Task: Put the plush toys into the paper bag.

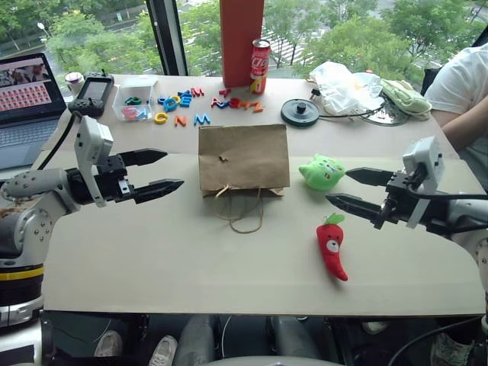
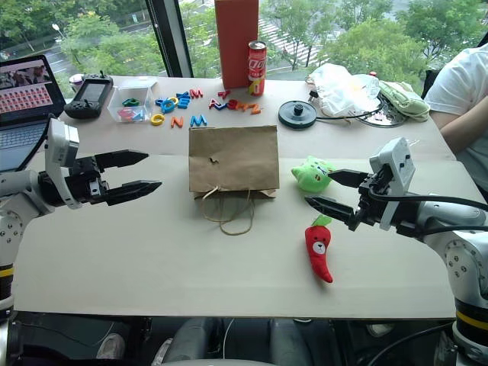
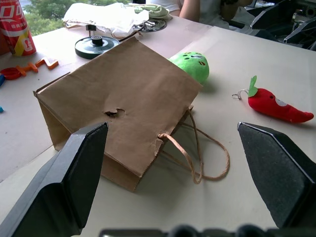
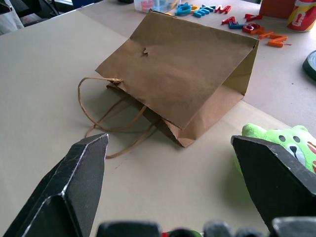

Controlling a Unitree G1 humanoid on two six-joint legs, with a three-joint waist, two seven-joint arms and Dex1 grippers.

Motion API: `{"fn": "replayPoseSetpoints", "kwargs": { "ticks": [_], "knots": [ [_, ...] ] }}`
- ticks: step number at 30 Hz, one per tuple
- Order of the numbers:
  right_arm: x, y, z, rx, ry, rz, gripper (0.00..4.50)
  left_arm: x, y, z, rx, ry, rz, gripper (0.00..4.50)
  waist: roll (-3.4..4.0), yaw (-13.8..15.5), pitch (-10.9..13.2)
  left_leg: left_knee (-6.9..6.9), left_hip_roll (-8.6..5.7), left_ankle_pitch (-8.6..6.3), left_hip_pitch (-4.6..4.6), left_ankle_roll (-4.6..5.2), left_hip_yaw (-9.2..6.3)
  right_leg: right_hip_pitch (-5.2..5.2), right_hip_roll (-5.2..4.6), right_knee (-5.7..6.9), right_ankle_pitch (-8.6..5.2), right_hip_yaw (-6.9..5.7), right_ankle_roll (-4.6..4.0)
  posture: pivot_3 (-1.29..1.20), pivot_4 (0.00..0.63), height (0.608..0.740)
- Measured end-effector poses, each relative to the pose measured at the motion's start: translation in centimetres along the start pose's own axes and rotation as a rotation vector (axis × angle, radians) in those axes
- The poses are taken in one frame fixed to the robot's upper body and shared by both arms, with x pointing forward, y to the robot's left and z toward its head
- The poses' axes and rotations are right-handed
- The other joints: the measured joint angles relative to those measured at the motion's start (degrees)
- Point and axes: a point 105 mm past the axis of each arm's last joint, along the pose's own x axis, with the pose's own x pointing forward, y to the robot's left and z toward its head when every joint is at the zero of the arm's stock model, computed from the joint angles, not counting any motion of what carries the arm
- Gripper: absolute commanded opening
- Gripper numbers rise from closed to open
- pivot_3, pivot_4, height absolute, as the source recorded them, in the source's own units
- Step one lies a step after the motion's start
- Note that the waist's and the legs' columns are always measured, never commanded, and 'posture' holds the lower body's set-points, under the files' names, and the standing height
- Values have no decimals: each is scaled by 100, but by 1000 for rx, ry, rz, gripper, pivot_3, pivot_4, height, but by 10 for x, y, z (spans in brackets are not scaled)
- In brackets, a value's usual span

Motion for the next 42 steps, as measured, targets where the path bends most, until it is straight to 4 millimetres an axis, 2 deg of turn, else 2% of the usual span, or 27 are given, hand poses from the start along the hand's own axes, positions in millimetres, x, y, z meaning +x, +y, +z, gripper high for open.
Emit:
{"fn": "replayPoseSetpoints", "kwargs": {
  "ticks": [2,4,8,11,18,22,30,31,32,42],
  "knots": [
    [0,0,0,0,1,0,4424,0,1,-1,11,5,3,4500,0,-1,0,0,0,0,0,0,0,0,0,0,0,0,0,0,150,739],
    [4,-2,0,-2,4,2,4424,5,9,-11,117,66,29,4500,2,0,-1,0,-5,0,10,0,7,6,-1,2,0,3,0,0,150,739],
    [11,1,-2,-3,14,17,4424,28,24,-50,376,209,17,4500,2,46,-1,1,-5,0,4,0,25,5,-1,0,2,-1,-4,0,150,739],
    [16,5,-3,0,12,24,4424,51,25,-62,546,236,-38,4500,1,109,-1,8,-5,0,-15,1,28,-4,0,-8,2,-5,-4,0,150,739],
    [21,14,3,-31,-13,19,4424,90,26,-66,816,197,-95,4500,1,137,-1,11,-5,-7,-21,12,25,-4,-1,-13,3,-7,-2,0,150,739],
    [22,16,2,-26,-23,-1,4424,123,10,-63,879,103,-140,4500,0,136,-1,18,-6,-7,-21,12,23,-1,-2,-10,4,-7,1,0,150,739],
    [22,15,2,-33,-20,-35,4424,133,6,-63,853,38,-138,4500,0,83,-1,18,-3,-7,-16,14,8,-4,1,5,4,-5,1,0,150,739],
    [22,15,2,-36,-21,-37,4500,132,6,-62,854,39,-146,3984,0,83,-2,19,-4,-7,-15,14,9,-4,1,5,4,-5,1,0,150,739],
    [22,16,3,-38,-22,-38,4500,129,6,-62,852,38,-152,3835,0,79,-2,19,-4,-7,-14,14,9,-3,1,5,4,-5,1,0,150,739],
    [23,15,2,-31,-26,-44,4500,123,4,-64,811,36,-172,183,0,87,-2,22,-5,-7,-15,14,9,-1,0,4,3,-6,2,0,150,739]
  ]
}}
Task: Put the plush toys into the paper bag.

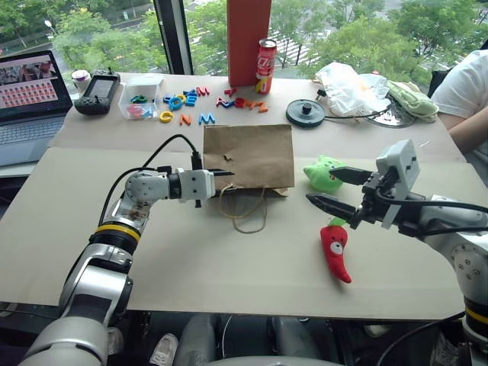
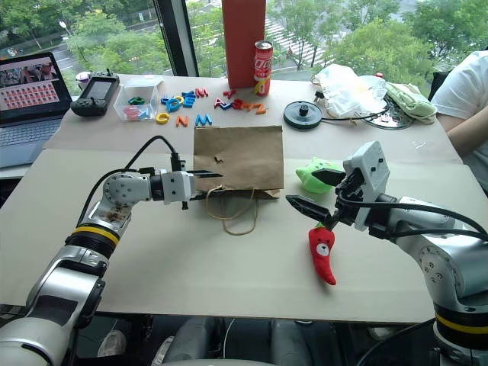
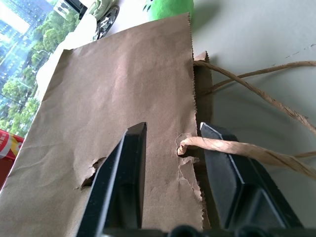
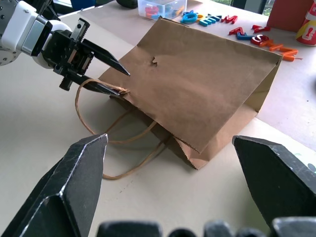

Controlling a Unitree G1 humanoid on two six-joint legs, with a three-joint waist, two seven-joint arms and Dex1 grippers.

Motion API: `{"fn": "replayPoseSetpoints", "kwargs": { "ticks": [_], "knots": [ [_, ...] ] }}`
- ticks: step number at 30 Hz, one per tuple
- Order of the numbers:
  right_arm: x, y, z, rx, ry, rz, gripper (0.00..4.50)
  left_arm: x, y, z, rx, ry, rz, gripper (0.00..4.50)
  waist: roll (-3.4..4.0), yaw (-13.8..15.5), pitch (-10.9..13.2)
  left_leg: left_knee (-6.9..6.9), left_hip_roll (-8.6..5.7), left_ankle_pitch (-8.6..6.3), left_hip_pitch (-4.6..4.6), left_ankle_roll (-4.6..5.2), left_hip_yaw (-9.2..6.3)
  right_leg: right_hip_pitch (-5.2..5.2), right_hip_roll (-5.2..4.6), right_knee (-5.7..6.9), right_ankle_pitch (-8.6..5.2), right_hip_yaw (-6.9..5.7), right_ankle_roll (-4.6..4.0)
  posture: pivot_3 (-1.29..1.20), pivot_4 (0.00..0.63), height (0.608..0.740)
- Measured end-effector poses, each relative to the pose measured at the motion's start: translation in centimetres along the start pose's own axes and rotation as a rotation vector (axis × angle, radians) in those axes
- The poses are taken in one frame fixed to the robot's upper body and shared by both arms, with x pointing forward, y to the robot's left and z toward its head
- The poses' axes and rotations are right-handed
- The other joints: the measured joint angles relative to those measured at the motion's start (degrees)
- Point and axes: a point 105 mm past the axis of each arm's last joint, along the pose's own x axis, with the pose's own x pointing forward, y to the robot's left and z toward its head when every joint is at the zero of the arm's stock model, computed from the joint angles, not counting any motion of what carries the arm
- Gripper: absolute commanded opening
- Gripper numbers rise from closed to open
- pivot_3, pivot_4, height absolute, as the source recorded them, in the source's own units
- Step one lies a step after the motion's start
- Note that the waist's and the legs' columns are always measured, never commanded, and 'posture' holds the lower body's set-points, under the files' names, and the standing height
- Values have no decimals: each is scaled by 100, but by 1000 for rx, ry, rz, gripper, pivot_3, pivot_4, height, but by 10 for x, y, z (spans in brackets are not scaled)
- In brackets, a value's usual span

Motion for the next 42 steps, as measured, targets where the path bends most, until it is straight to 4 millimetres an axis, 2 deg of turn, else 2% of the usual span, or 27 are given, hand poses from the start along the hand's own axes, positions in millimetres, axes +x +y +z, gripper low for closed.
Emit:
{"fn": "replayPoseSetpoints", "kwargs": {
  "ticks": [1,10,15,16,19,23,26,35,36,37,42],
  "knots": [
    [0,0,0,0,0,-2,4500,0,0,0,0,0,0,46,0,0,0,0,0,0,0,0,0,0,0,0,0,0,0,0,150,739],
    [1,0,-3,3,10,-8,4500,0,4,1,-50,-11,17,46,0,-3,0,0,1,0,0,0,-1,-2,2,3,0,-1,0,0,150,739],
    [4,4,-12,15,43,8,4500,-9,38,29,-327,-178,136,46,0,-32,0,3,3,0,-1,0,-15,-2,1,6,-1,0,2,0,150,739],
    [7,7,-14,19,44,20,4500,-15,47,36,-389,-214,161,46,1,-43,0,3,2,0,3,0,-19,3,3,7,-1,-1,2,0,150,739],
    [21,17,-13,41,17,56,4500,-25,55,41,-465,-230,186,46,1,-112,-1,3,6,1,8,0,-22,2,10,10,-1,4,1,0,150,739],
    [50,36,-13,52,1,95,4500,-24,54,51,-510,-248,171,46,2,-122,-1,4,4,3,11,-3,-27,3,13,16,-1,5,1,0,150,739],
    [68,32,-12,90,-16,31,3802,-24,50,52,-533,-243,171,0,2,-101,-1,7,2,4,7,-4,-24,2,9,16,-1,5,1,0,150,739],
    [108,16,-23,206,-14,-172,660,-22,48,57,-554,-240,172,0,3,-87,-2,4,1,4,1,-5,-9,-2,7,15,0,0,0,0,150,739],
    [111,15,-26,212,-10,-192,511,-21,48,57,-558,-241,172,0,4,-90,-2,4,2,4,2,-6,-8,-1,8,15,0,-1,0,0,150,739],
    [115,14,-31,217,3,-210,6,-20,48,58,-561,-247,171,0,4,-89,-2,3,1,4,1,-6,-7,-2,7,15,0,-1,0,0,150,739],
    [128,9,-60,165,112,-293,6,-17,48,60,-582,-255,173,0,4,-97,-2,3,1,4,1,-6,-2,-3,7,16,0,0,0,0,150,739]
  ]
}}
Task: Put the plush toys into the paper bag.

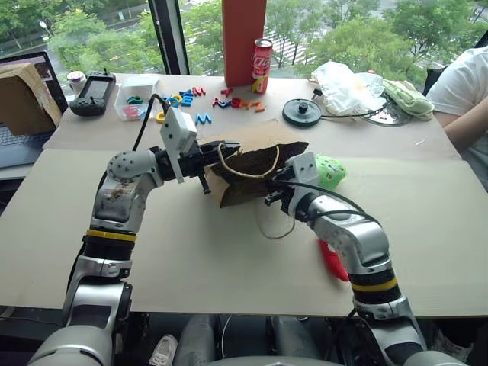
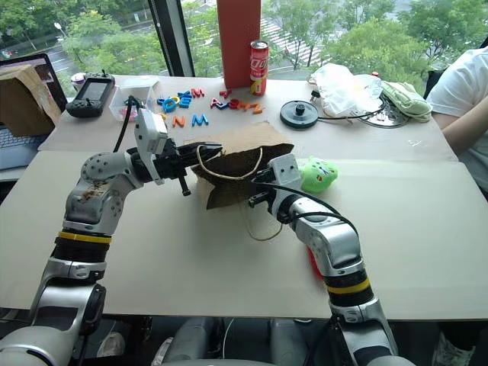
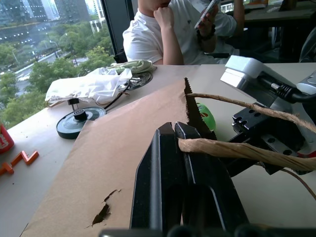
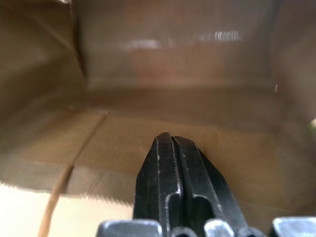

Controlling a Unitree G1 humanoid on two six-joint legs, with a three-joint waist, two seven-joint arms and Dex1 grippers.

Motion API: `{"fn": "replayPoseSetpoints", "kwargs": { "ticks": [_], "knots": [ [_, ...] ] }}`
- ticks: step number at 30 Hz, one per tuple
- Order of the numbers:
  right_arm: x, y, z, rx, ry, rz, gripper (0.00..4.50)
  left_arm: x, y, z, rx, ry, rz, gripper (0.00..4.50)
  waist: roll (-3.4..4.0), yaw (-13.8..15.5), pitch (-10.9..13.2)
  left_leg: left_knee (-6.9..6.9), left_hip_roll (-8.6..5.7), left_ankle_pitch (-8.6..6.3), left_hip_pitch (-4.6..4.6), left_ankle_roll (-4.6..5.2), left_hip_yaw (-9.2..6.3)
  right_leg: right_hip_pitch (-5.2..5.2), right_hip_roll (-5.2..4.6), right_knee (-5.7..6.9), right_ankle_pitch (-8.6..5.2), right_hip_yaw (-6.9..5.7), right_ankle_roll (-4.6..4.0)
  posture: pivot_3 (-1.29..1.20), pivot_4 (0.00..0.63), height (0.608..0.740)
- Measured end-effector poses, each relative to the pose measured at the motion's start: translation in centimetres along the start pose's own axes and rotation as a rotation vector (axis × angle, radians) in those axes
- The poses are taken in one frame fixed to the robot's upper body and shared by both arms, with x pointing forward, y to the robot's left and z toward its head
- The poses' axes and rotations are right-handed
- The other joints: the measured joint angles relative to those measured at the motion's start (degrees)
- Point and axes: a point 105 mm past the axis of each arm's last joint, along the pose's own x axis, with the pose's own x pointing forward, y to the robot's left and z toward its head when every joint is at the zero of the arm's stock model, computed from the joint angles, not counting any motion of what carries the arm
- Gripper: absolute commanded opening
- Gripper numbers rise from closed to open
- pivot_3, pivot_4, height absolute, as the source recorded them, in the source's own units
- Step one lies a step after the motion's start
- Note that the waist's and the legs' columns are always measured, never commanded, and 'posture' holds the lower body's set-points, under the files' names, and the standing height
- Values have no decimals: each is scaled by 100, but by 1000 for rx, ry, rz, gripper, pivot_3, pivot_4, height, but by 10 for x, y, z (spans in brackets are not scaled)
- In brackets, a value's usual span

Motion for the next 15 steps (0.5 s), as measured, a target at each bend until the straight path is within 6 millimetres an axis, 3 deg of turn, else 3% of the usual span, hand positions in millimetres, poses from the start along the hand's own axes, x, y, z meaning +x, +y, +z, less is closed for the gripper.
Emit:
{"fn": "replayPoseSetpoints", "kwargs": {
  "ticks": [5,15],
  "knots": [
    [5,0,-21,-161,96,-42,6,4,3,6,-54,-36,24,0,0,-7,0,-1,0,0,1,0,-1,-1,0,0,0,1,0,0,150,739],
    [10,6,-24,-268,105,-64,6,3,8,14,-118,-70,63,0,0,-11,-1,1,1,4,8,-6,-6,6,0,5,0,1,0,0,150,739]
  ]
}}
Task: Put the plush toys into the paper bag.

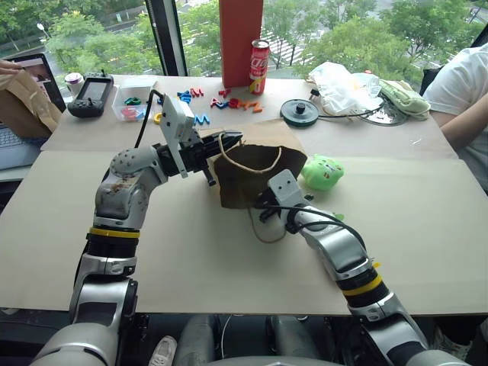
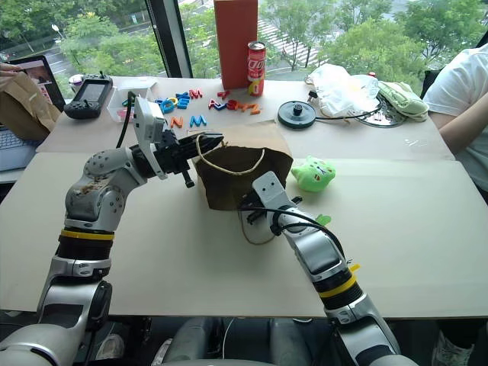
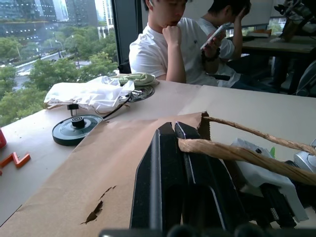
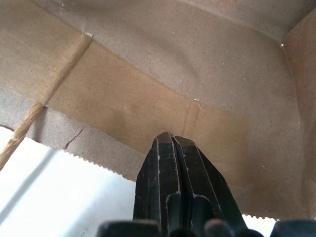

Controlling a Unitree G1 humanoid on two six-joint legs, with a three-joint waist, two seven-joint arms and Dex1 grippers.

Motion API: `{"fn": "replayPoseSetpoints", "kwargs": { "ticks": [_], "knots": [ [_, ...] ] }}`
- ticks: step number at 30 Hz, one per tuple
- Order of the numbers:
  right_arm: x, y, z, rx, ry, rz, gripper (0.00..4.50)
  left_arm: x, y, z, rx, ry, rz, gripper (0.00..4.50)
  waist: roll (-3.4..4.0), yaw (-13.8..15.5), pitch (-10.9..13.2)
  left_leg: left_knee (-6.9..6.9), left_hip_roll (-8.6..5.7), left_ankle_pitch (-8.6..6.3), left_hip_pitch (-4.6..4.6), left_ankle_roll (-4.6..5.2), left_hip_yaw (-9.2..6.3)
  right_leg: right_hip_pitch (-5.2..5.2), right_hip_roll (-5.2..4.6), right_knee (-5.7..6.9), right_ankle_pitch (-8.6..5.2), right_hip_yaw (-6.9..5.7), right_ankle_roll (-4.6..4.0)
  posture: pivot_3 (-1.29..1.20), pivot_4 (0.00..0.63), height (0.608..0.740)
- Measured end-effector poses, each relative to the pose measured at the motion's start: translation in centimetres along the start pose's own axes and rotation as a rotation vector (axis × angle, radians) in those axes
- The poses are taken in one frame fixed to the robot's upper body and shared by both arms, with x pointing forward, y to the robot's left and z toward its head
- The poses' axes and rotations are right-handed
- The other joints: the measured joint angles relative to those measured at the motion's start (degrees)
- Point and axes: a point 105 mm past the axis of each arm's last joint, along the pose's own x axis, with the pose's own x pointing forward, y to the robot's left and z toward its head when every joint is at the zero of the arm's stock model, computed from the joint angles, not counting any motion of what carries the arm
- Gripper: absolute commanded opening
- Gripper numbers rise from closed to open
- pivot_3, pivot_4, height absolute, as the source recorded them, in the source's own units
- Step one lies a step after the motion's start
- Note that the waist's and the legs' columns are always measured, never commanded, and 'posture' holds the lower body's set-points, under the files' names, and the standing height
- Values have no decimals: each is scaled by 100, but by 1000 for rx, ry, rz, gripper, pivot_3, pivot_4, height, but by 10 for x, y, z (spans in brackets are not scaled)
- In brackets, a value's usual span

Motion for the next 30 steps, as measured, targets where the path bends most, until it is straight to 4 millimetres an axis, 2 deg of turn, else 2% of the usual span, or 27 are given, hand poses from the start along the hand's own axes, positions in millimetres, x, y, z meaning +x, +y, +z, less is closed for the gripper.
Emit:
{"fn": "replayPoseSetpoints", "kwargs": {
  "ticks": [4,9,12,16,18,21,22,23,24,27,30],
  "knots": [
    [0,1,0,-12,1,4,6,1,5,9,7,-16,20,0,1,-4,-1,-1,0,0,2,-1,0,0,0,1,0,1,0,0,150,739],
    [0,0,1,8,-6,9,6,1,5,8,7,-15,26,0,1,-8,-1,-2,0,1,2,-1,1,0,0,1,0,1,0,0,150,739],
    [-5,-3,6,177,-39,31,6,-1,4,3,-2,-5,29,0,1,-2,-1,-3,1,1,-5,-1,-1,-7,0,2,0,0,0,0,150,739],
    [-27,-20,36,375,-188,49,6,0,4,3,-5,-8,32,0,1,8,-1,-6,0,0,-8,-2,-14,-6,-2,20,1,0,-1,0,150,739],
    [-43,-34,48,410,-249,41,617,0,5,2,-3,-8,34,0,1,24,-1,-7,-1,0,-9,-1,-18,-2,-3,19,1,-5,0,0,150,739],
    [-60,-43,58,451,-310,52,1459,0,5,3,8,-8,37,0,1,18,-1,-8,-1,0,-9,-1,-18,-5,-3,14,1,-4,0,0,150,739],
    [-67,-46,63,468,-336,57,1944,0,5,3,15,-11,37,0,1,17,-1,-8,-1,0,-9,-1,-17,-6,-2,12,0,-4,0,0,150,739],
    [-71,-50,65,475,-352,52,2137,0,5,4,20,-12,37,0,1,16,-1,-9,-1,0,-7,-1,-18,-5,-2,10,0,-4,-1,0,150,739],
    [-75,-54,66,487,-365,49,2573,0,5,4,23,-12,38,0,1,10,-1,-8,-2,0,-6,-1,-17,-6,-2,3,0,-3,-1,0,150,739],
    [-86,-81,66,498,-381,-29,3645,0,5,4,26,-12,36,0,1,9,-1,-8,-2,0,-5,-2,-14,-5,-2,-4,0,-2,-1,0,150,739],
    [-90,-106,55,497,-344,-129,4437,0,5,4,29,-10,36,0,1,9,-1,-9,-2,0,-5,-1,-5,-5,-2,-8,0,-2,-1,0,150,739]
  ]
}}
